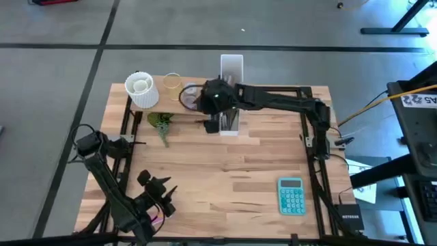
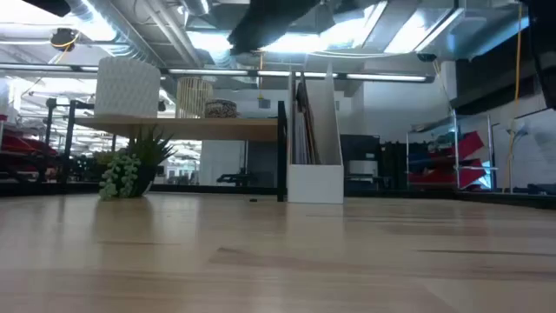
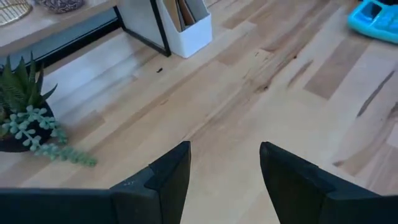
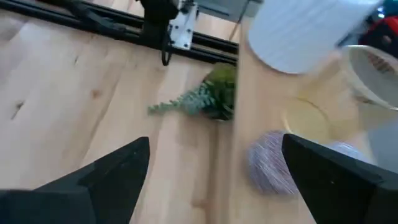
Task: Stock shelves
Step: Remove the red pattern scented candle from the shelf
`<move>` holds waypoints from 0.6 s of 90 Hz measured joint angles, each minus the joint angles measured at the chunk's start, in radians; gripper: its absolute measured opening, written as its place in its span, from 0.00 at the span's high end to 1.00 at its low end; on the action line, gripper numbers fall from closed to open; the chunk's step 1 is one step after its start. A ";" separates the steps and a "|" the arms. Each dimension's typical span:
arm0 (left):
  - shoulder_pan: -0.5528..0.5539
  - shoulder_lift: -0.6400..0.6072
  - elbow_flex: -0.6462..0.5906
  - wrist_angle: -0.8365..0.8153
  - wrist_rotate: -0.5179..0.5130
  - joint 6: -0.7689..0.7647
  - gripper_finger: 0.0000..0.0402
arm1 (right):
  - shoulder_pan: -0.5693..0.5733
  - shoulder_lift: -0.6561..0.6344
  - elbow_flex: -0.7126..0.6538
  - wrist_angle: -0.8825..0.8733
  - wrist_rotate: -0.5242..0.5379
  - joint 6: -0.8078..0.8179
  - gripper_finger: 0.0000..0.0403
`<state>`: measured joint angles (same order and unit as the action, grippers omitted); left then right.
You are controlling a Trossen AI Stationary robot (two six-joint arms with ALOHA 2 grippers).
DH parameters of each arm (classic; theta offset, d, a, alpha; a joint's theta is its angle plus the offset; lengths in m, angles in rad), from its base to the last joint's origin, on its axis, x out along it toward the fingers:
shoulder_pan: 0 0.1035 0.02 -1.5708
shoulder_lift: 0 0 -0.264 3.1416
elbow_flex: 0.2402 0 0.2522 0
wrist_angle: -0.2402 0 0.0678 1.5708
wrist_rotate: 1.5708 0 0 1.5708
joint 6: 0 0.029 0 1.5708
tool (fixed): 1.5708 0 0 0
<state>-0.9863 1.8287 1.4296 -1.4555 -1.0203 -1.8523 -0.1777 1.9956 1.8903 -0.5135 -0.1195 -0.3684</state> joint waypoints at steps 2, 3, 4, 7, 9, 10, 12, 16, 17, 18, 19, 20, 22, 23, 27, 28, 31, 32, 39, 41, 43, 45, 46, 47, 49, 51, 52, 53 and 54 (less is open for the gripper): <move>0.000 0.000 0.000 0.002 0.000 0.000 0.56 | 0.000 0.015 0.000 0.023 0.014 0.000 0.13; 0.000 0.000 0.000 0.002 0.000 0.000 0.56 | 0.000 0.022 0.000 0.038 0.023 0.001 0.13; 0.000 0.000 0.000 0.003 0.000 0.000 0.56 | 0.000 0.029 0.000 0.054 0.032 0.003 0.13; 0.000 0.000 0.000 0.003 -0.002 0.000 0.56 | 0.001 0.044 0.000 0.096 0.068 0.025 0.13; 0.000 0.000 0.000 0.002 -0.004 0.000 0.56 | 0.001 0.054 0.000 0.114 0.093 0.038 0.13; 0.000 0.000 0.000 0.001 -0.004 0.001 0.56 | 0.002 0.059 0.000 0.123 0.106 0.045 0.13; 0.000 0.000 0.000 0.000 -0.005 0.001 0.56 | 0.002 0.068 0.000 0.147 0.130 0.057 0.13; 0.000 0.000 0.000 0.002 -0.008 0.003 0.56 | -0.005 0.077 0.000 0.171 0.170 0.084 0.13; 0.000 0.000 0.000 0.002 -0.009 0.005 0.56 | -0.008 0.079 0.000 0.172 0.179 0.090 0.13; 0.001 0.000 0.000 0.002 -0.011 0.005 0.56 | -0.010 0.080 0.000 0.171 0.188 0.099 0.13; 0.002 0.000 0.000 0.002 -0.012 0.005 0.56 | -0.013 0.082 0.000 0.171 0.195 0.107 0.13; 0.003 0.000 0.000 0.002 -0.013 0.006 0.56 | -0.016 0.084 0.000 0.172 0.201 0.116 0.13; 0.004 0.000 0.000 0.002 -0.016 0.006 0.56 | -0.025 0.085 0.000 0.171 0.208 0.140 0.13; 0.005 0.000 0.000 0.002 -0.017 0.006 0.56 | -0.030 0.085 0.000 0.170 0.208 0.151 0.13; 0.006 0.000 0.000 0.002 -0.019 0.006 0.56 | -0.050 0.086 0.000 0.163 0.200 0.205 0.13; 0.007 0.000 0.000 0.002 -0.019 0.006 0.56 | -0.055 0.086 0.000 0.162 0.195 0.218 0.13; 0.010 0.000 0.000 0.004 -0.019 0.006 0.56 | -0.071 0.086 0.000 0.163 0.172 0.257 0.13; 0.011 0.000 0.000 0.005 -0.019 0.006 0.56 | -0.076 0.086 0.000 0.164 0.165 0.269 0.13; 0.016 0.000 0.000 0.005 -0.020 0.012 0.56 | -0.103 0.086 0.000 0.166 0.138 0.342 0.13; 0.019 0.000 0.000 0.005 -0.022 0.019 0.56 | -0.109 0.086 0.000 0.165 0.134 0.357 0.13; 0.020 0.000 0.000 0.006 -0.023 0.021 0.56 | -0.114 0.086 0.000 0.164 0.133 0.371 0.13; 0.021 0.000 0.000 0.006 -0.024 0.021 0.56 | -0.116 0.086 -0.002 0.166 0.132 0.383 0.13; 0.022 0.000 0.000 0.006 -0.024 0.020 0.56 | -0.118 0.086 -0.004 0.166 0.131 0.388 0.13; 0.024 0.000 0.000 0.006 -0.024 0.020 0.56 | -0.119 0.086 -0.005 0.166 0.129 0.390 0.13; 0.027 0.000 0.000 0.006 -0.024 0.019 0.56 | -0.119 0.086 -0.008 0.166 0.126 0.392 0.13; 0.028 0.000 0.000 0.007 -0.024 0.019 0.56 | -0.119 0.086 -0.011 0.165 0.127 0.394 0.13; 0.030 0.000 0.000 0.007 -0.025 0.019 0.56 | -0.119 0.086 -0.012 0.165 0.127 0.395 0.13; 0.031 0.000 0.000 0.008 -0.025 0.019 0.56 | -0.119 0.086 -0.014 0.165 0.127 0.395 0.13; 0.032 0.000 0.000 0.008 -0.025 0.019 0.56 | -0.119 0.086 -0.015 0.165 0.127 0.395 0.13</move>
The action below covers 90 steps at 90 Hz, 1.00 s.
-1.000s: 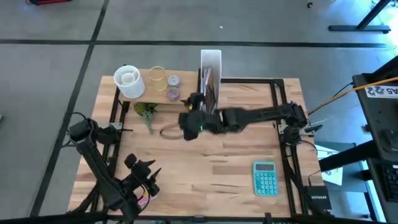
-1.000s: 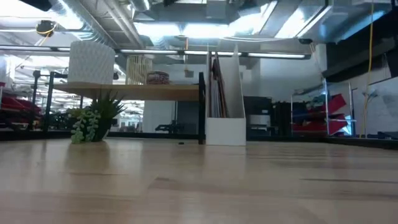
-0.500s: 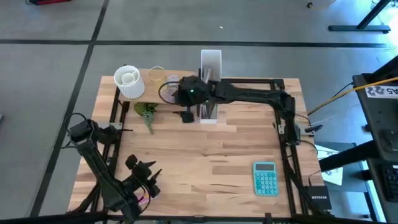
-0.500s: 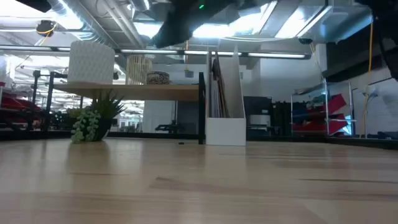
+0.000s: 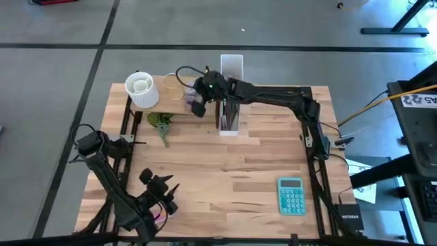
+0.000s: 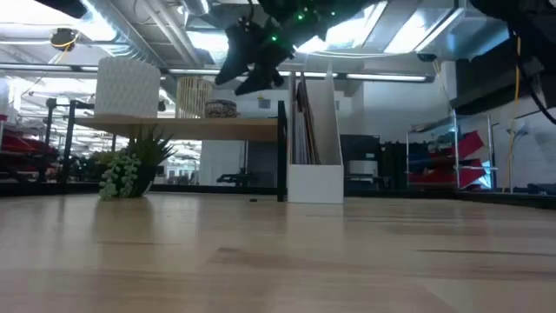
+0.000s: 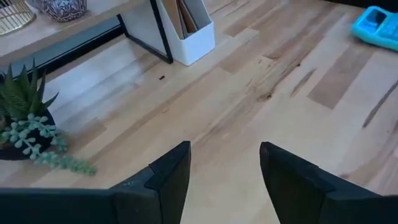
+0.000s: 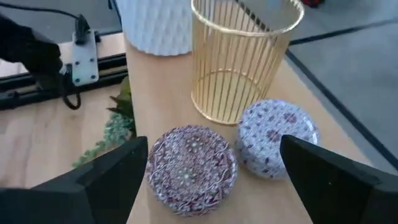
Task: Stock shelves
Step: Remove the red pattern scented candle from the shelf
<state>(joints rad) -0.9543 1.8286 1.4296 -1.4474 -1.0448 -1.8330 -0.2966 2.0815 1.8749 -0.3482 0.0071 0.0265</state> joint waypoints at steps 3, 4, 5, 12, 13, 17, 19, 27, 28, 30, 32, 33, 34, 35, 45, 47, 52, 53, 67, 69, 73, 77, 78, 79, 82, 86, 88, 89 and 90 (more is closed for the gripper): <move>0.002 0.000 0.000 0.002 0.000 0.001 0.56 | 0.000 0.000 -0.005 -0.002 0.000 0.000 0.13; 0.003 0.000 0.000 0.002 0.000 0.002 0.56 | 0.001 0.000 -0.006 -0.004 0.000 0.000 0.13; 0.004 0.000 0.000 0.003 0.000 0.003 0.56 | 0.001 0.000 -0.007 -0.008 0.000 0.000 0.13; 0.008 0.000 0.000 0.021 0.000 0.015 0.56 | 0.002 0.000 -0.020 -0.009 0.001 -0.001 0.13; 0.009 0.000 0.000 0.025 0.000 0.019 0.56 | 0.002 0.000 -0.022 -0.008 0.001 -0.001 0.13; 0.011 0.000 0.000 0.032 0.000 0.034 0.56 | 0.003 0.000 -0.034 -0.006 0.001 -0.004 0.13; 0.011 0.000 0.000 0.031 0.000 0.035 0.56 | 0.002 0.000 -0.042 -0.001 0.001 -0.004 0.13; 0.011 0.000 0.000 0.036 0.000 0.036 0.56 | 0.002 0.000 -0.069 -0.001 0.015 -0.004 0.13; 0.011 0.000 0.000 0.036 0.000 0.037 0.56 | 0.002 0.000 -0.072 0.000 0.018 -0.004 0.13; 0.011 0.000 0.000 0.038 0.000 0.038 0.56 | 0.002 0.000 -0.075 -0.001 0.022 -0.005 0.13; 0.011 0.000 0.000 0.041 0.000 0.040 0.56 | 0.002 0.000 -0.079 0.000 0.027 -0.005 0.13; 0.011 0.000 0.000 0.042 0.000 0.042 0.56 | 0.002 0.000 -0.080 0.000 0.027 -0.006 0.13; 0.011 0.000 0.000 0.044 0.000 0.045 0.56 | 0.002 0.000 -0.082 0.002 0.027 -0.007 0.13; 0.011 0.000 0.000 0.046 0.000 0.048 0.56 | 0.002 0.000 -0.084 0.005 0.027 -0.009 0.13; 0.011 0.000 0.000 0.049 0.001 0.060 0.56 | 0.002 0.000 -0.106 0.038 0.028 -0.046 0.13; 0.011 0.000 0.000 0.050 0.001 0.060 0.56 | 0.002 0.000 -0.114 0.050 0.028 -0.054 0.13; 0.011 0.000 0.000 0.051 0.001 0.060 0.56 | 0.002 0.000 -0.130 0.076 0.027 -0.063 0.13; 0.011 0.000 0.000 0.051 0.001 0.060 0.56 | 0.002 0.000 -0.134 0.082 0.027 -0.063 0.13; 0.011 0.000 0.000 0.053 0.001 0.060 0.56 | 0.002 0.000 -0.171 0.133 0.018 -0.095 0.13; 0.011 0.000 0.000 0.053 0.001 0.060 0.56 | 0.002 0.000 -0.175 0.138 0.017 -0.100 0.13; 0.011 0.000 0.000 0.053 0.001 0.060 0.56 | 0.002 0.000 -0.183 0.152 0.015 -0.106 0.13; 0.011 0.000 0.000 0.053 0.001 0.060 0.56 | 0.002 0.000 -0.190 0.176 0.002 -0.106 0.13; 0.011 0.000 0.000 0.053 0.001 0.060 0.56 | 0.002 0.000 -0.192 0.181 -0.001 -0.106 0.13; 0.011 0.000 0.000 0.053 0.001 0.060 0.56 | 0.002 0.000 -0.193 0.186 -0.004 -0.106 0.13; 0.011 0.000 0.000 0.053 0.001 0.060 0.56 | 0.002 0.000 -0.196 0.195 -0.011 -0.107 0.13; 0.011 0.000 0.000 0.053 0.001 0.060 0.56 | 0.002 0.000 -0.200 0.205 -0.017 -0.107 0.13; 0.011 0.000 0.000 0.053 0.001 0.060 0.56 | 0.002 0.003 -0.201 0.211 -0.017 -0.107 0.13; 0.011 0.000 0.000 0.053 0.001 0.060 0.56 | 0.002 0.006 -0.201 0.215 -0.017 -0.107 0.13; 0.011 0.000 0.000 0.053 0.001 0.060 0.56 | 0.003 0.009 -0.201 0.222 -0.017 -0.107 0.13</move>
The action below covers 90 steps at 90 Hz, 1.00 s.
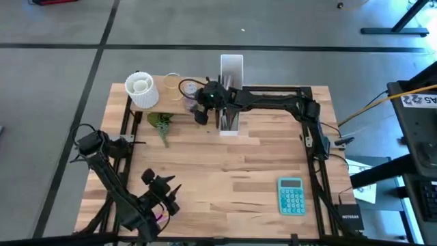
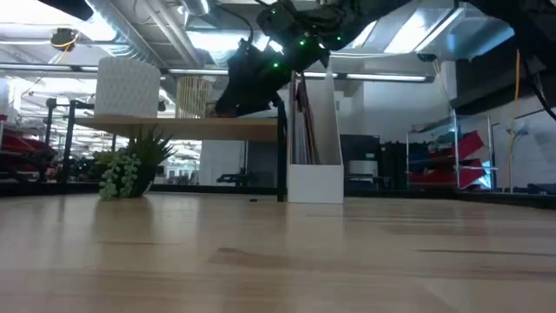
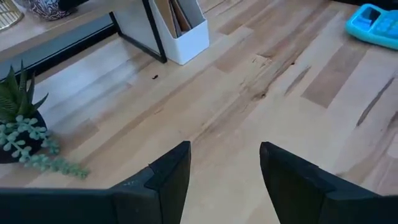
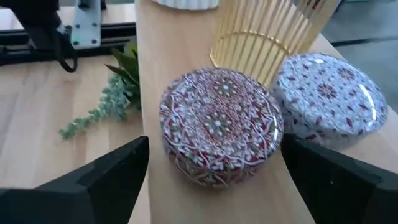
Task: Stock shelves
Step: Remove the red pattern scented candle from the shelf
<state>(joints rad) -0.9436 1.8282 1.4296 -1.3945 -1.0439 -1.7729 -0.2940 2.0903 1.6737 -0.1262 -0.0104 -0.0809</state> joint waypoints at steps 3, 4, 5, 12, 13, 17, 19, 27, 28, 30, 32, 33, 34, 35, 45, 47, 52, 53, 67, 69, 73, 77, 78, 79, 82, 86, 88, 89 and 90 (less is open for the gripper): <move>0.000 0.000 0.000 0.000 0.000 0.000 0.56 | 0.000 0.005 0.002 0.016 -0.004 0.001 0.13; 0.000 0.000 0.000 0.000 0.000 0.000 0.56 | 0.000 0.005 0.002 0.019 -0.007 0.001 0.13; 0.000 0.000 0.000 0.001 0.000 0.000 0.56 | 0.000 0.005 0.002 0.019 -0.009 0.002 0.13; 0.000 -0.001 0.000 0.001 0.000 0.000 0.56 | 0.000 0.026 0.003 0.051 -0.009 0.012 0.13; 0.000 -0.001 0.000 0.002 0.000 0.000 0.56 | 0.000 0.029 0.003 0.056 -0.009 0.015 0.13; 0.000 -0.001 0.000 0.006 0.000 0.000 0.56 | 0.000 0.035 0.001 0.048 -0.008 0.025 0.13; 0.000 -0.001 0.000 0.008 0.001 0.000 0.56 | 0.001 0.039 0.000 0.052 -0.008 0.029 0.13; 0.000 -0.002 0.000 0.016 0.000 0.000 0.56 | 0.005 0.051 -0.002 0.083 -0.006 0.041 0.13; 0.000 -0.002 0.000 0.017 0.001 0.001 0.56 | 0.005 0.052 -0.002 0.085 -0.005 0.043 0.13; 0.000 -0.002 0.000 0.018 0.001 0.004 0.56 | 0.005 0.052 -0.002 0.087 -0.003 0.043 0.13; 0.000 -0.002 0.000 0.020 0.001 0.006 0.56 | 0.006 0.052 -0.002 0.084 0.007 0.043 0.13; 0.000 -0.002 0.000 0.020 0.001 0.008 0.56 | 0.006 0.052 -0.002 0.083 0.010 0.043 0.13; 0.000 -0.002 0.000 0.020 0.001 0.010 0.56 | 0.007 0.052 -0.002 0.082 0.013 0.043 0.13; 0.000 -0.002 0.000 0.020 0.001 0.011 0.56 | 0.007 0.052 -0.002 0.082 0.014 0.044 0.13; 0.001 -0.001 0.000 0.024 0.001 0.016 0.56 | 0.007 0.059 0.000 0.085 0.014 0.063 0.13; 0.002 -0.001 0.000 0.023 0.001 0.016 0.56 | 0.007 0.059 0.000 0.084 0.015 0.069 0.13; 0.001 -0.002 0.000 0.024 0.000 0.016 0.56 | 0.006 0.063 0.000 0.087 0.015 0.077 0.13; 0.001 -0.002 0.000 0.025 0.000 0.016 0.56 | 0.007 0.066 0.000 0.089 0.014 0.078 0.13; 0.001 -0.001 0.000 0.024 0.001 0.016 0.56 | 0.007 0.071 0.002 0.108 0.014 0.078 0.21; 0.001 -0.001 0.000 0.024 0.001 0.016 0.56 | 0.007 0.071 0.002 0.110 0.014 0.078 0.22; 0.001 -0.001 0.000 0.024 0.000 0.016 0.56 | 0.007 0.071 0.002 0.116 0.014 0.078 0.26; 0.001 -0.001 0.000 0.024 0.000 0.016 0.56 | 0.007 0.072 0.002 0.120 0.015 0.079 0.29; 0.001 -0.001 0.000 0.024 0.001 0.016 0.56 | 0.007 0.072 0.002 0.121 0.014 0.079 0.30; 0.001 -0.001 0.000 0.024 0.001 0.016 0.56 | 0.007 0.072 0.002 0.122 0.014 0.079 0.31; 0.002 -0.001 0.000 0.024 0.001 0.017 0.56 | 0.007 0.072 0.002 0.122 0.014 0.079 0.34; 0.002 -0.001 0.000 0.024 0.000 0.019 0.56 | 0.007 0.072 0.002 0.121 0.015 0.079 0.36; 0.002 -0.001 0.000 0.024 0.000 0.019 0.56 | 0.007 0.072 0.003 0.122 0.015 0.079 0.36; 0.002 -0.001 0.000 0.024 0.000 0.019 0.56 | 0.007 0.072 0.003 0.122 0.014 0.080 0.36; 0.002 -0.001 0.000 0.024 0.000 0.019 0.56 | 0.007 0.072 0.003 0.122 0.014 0.080 0.36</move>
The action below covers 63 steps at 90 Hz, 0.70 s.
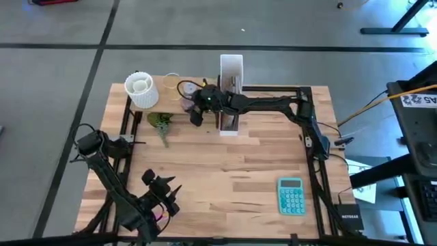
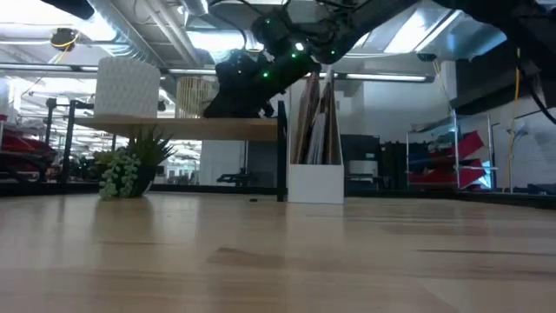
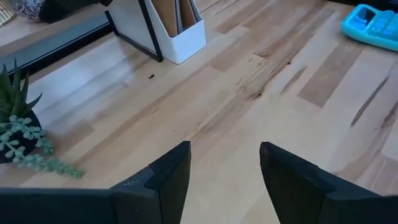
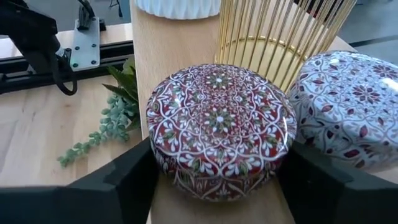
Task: Stock shelves
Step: Remove the red pattern scented candle from the shelf
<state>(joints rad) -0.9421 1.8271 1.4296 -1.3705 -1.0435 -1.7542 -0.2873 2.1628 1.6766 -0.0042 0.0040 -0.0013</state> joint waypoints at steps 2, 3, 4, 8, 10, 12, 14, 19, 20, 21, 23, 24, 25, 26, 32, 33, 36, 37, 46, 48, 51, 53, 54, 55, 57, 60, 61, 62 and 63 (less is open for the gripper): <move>0.000 0.000 0.000 0.000 0.000 0.000 0.56 | 0.002 0.000 0.000 0.000 0.000 0.000 0.36; 0.000 0.000 0.000 0.000 0.000 0.000 0.56 | 0.003 0.000 0.000 0.000 0.000 0.000 0.36; 0.000 0.000 0.000 0.000 0.000 0.000 0.56 | 0.005 0.000 0.000 0.000 0.000 0.000 0.36; 0.000 0.000 0.000 0.000 0.000 0.000 0.56 | 0.008 0.000 0.000 0.000 0.005 -0.002 0.36; 0.000 0.000 0.000 0.000 0.000 0.000 0.56 | 0.012 0.000 0.000 0.000 0.008 -0.002 0.36; 0.000 0.000 0.000 0.000 0.000 0.000 0.56 | 0.014 0.001 0.000 0.001 0.012 -0.003 0.36; 0.000 0.000 0.000 0.000 0.000 0.000 0.56 | 0.016 0.000 0.000 0.000 0.015 -0.003 0.36; 0.000 0.000 0.000 0.000 0.000 0.000 0.56 | 0.022 -0.007 0.000 -0.002 0.022 -0.005 0.36; 0.000 0.000 0.000 0.000 0.000 0.000 0.56 | 0.024 -0.008 -0.001 -0.003 0.023 -0.006 0.36; 0.000 0.000 0.000 0.000 0.000 0.000 0.56 | 0.025 -0.009 -0.001 -0.003 0.024 -0.006 0.36; 0.000 0.000 0.000 0.000 0.000 0.000 0.56 | 0.029 -0.012 -0.001 -0.006 0.027 -0.007 0.36; 0.000 0.000 0.000 0.000 0.001 0.000 0.56 | 0.031 -0.015 -0.002 -0.008 0.029 -0.007 0.36; 0.000 0.000 0.000 0.000 0.001 0.000 0.56 | 0.033 -0.018 -0.002 -0.010 0.030 -0.008 0.36; 0.000 0.000 0.000 0.000 0.001 0.000 0.56 | 0.035 -0.021 -0.003 -0.013 0.031 -0.009 0.36; 0.000 0.000 0.000 0.000 0.001 0.000 0.56 | 0.053 -0.039 -0.005 -0.023 0.032 -0.029 0.37; 0.000 0.000 0.000 0.000 0.002 0.000 0.56 | 0.057 -0.043 -0.005 -0.025 0.032 -0.031 0.38; 0.000 0.000 0.000 0.000 0.009 0.000 0.56 | 0.067 -0.057 -0.005 -0.034 0.032 -0.041 0.38; 0.000 0.000 0.000 0.000 0.012 0.000 0.56 | 0.071 -0.063 -0.005 -0.039 0.032 -0.047 0.39; 0.000 0.000 0.000 0.000 0.028 0.000 0.56 | 0.111 -0.114 -0.004 -0.071 0.033 -0.091 0.42; -0.001 0.000 0.000 0.000 0.028 0.000 0.56 | 0.121 -0.124 -0.002 -0.079 0.034 -0.101 0.43; -0.002 0.000 0.000 0.001 0.029 -0.001 0.56 | 0.137 -0.137 -0.001 -0.099 0.037 -0.114 0.43; -0.002 0.000 0.000 0.000 0.029 -0.003 0.56 | 0.150 -0.143 -0.001 -0.117 0.039 -0.123 0.43; -0.003 0.000 0.000 0.000 0.029 -0.004 0.56 | 0.157 -0.146 -0.001 -0.125 0.039 -0.130 0.43; -0.003 0.000 0.000 0.000 0.029 -0.005 0.56 | 0.163 -0.148 -0.001 -0.133 0.039 -0.136 0.43; -0.003 0.000 0.000 0.000 0.029 -0.008 0.56 | 0.178 -0.154 -0.001 -0.150 0.039 -0.143 0.43; -0.007 0.000 0.000 0.001 0.029 -0.013 0.56 | 0.200 -0.161 -0.002 -0.179 0.038 -0.161 0.43; -0.008 0.000 0.000 0.001 0.029 -0.015 0.56 | 0.208 -0.163 -0.002 -0.189 0.038 -0.166 0.44; -0.009 0.000 0.000 0.000 0.030 -0.015 0.56 | 0.216 -0.164 -0.002 -0.198 0.038 -0.171 0.44; -0.010 0.000 0.001 0.000 0.030 -0.015 0.56 | 0.224 -0.166 -0.003 -0.207 0.037 -0.177 0.44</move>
<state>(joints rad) -0.9518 1.8275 1.4304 -1.3705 -1.0131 -1.7691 -0.0631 1.9970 1.6741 -0.2116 0.0413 -0.1785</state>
